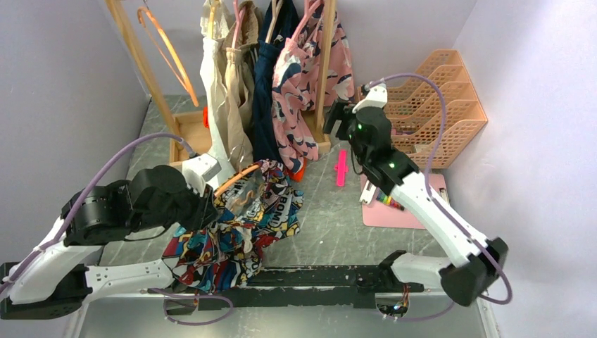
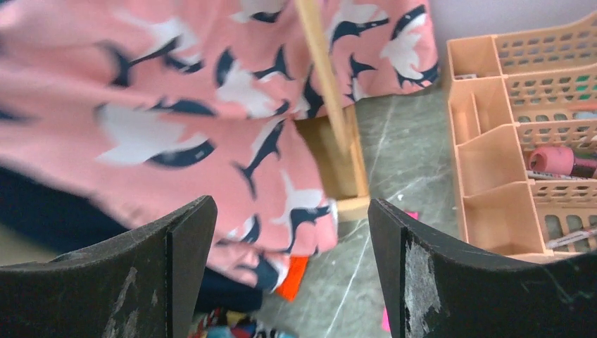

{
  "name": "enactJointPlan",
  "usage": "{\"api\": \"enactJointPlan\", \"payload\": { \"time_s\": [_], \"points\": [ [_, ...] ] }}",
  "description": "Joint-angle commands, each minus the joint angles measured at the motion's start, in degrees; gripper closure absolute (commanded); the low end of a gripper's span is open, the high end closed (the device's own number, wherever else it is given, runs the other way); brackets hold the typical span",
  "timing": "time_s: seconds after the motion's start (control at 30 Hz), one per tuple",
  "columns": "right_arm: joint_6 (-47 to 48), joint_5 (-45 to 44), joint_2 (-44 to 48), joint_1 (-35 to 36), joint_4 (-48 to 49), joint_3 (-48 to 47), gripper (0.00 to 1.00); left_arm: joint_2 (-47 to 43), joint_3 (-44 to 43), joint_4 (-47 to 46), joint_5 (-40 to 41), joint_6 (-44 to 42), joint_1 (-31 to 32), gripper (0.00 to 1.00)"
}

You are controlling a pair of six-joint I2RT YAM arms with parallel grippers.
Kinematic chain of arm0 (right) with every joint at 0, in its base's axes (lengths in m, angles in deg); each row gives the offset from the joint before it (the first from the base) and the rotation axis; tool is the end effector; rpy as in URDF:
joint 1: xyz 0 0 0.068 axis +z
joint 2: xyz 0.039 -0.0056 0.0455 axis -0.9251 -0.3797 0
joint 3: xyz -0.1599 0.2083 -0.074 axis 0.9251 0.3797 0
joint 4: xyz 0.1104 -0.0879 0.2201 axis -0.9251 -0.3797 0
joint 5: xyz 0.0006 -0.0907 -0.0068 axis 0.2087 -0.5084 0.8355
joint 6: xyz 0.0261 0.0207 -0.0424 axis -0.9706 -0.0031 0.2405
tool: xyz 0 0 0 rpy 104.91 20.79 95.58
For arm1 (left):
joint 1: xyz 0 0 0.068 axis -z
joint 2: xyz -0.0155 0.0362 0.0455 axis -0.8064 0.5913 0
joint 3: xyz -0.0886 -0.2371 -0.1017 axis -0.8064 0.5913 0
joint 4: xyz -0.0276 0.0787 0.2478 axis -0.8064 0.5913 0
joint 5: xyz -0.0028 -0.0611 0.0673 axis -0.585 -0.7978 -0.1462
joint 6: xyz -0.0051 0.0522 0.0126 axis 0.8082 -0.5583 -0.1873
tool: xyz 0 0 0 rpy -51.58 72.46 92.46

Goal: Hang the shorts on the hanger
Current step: Move the clothesline to the center of the board.

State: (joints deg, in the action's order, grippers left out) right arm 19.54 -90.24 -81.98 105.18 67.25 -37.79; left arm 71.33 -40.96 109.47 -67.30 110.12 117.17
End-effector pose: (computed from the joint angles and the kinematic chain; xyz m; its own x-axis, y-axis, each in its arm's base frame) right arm 0.2138 0.1442 0.4072 -0.1979 0.2053 -0.9585 -0.1465 0.9606 0.2360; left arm 0.0483 -0.0802 0.4296 -0.6144 0.2871 -0.7350 0.6012 0.7735 -0.2004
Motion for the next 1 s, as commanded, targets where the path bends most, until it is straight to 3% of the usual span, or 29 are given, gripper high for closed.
{"api": "enactJointPlan", "payload": {
  "time_s": [0.0, 0.3, 0.5, 0.7, 0.9, 0.97],
  "points": [
    [-4.6, 8.3, -7.7, -8.4, 12.7, 0.9, 0.17, -0.9, 2.1, -5.1, -0.1, -2.9, -0.3, 0.93],
    [-0.4, 13.6, -25.8, -14.9, 26.3, -6.2, 0.15, -6.8, 7.3, -15.2, -3.3, -7.3, -0.3, 0.93],
    [3.5, 13.3, -33.9, -16.5, 27.8, -12.8, 0.15, -10.5, 9.8, -18.4, -3.4, -7.5, -0.3, 0.93],
    [5.5, 14.7, -41.2, -17.5, 26.6, -20.3, 0.17, -8.5, 8.5, -16.6, -3.4, -9.1, -0.3, 0.93],
    [6.5, 17.4, -45.5, -17.7, 27.2, -24.4, 0.29, -7.2, 8.2, -16.3, -3.5, -9.2, -0.3, 0.93],
    [6.9, 18.0, -47.0, -17.7, 26.2, -26.3, 0.38, -7.2, 8.3, -15.8, -3.3, -8.8, -0.3, 0.93]
  ]
}}
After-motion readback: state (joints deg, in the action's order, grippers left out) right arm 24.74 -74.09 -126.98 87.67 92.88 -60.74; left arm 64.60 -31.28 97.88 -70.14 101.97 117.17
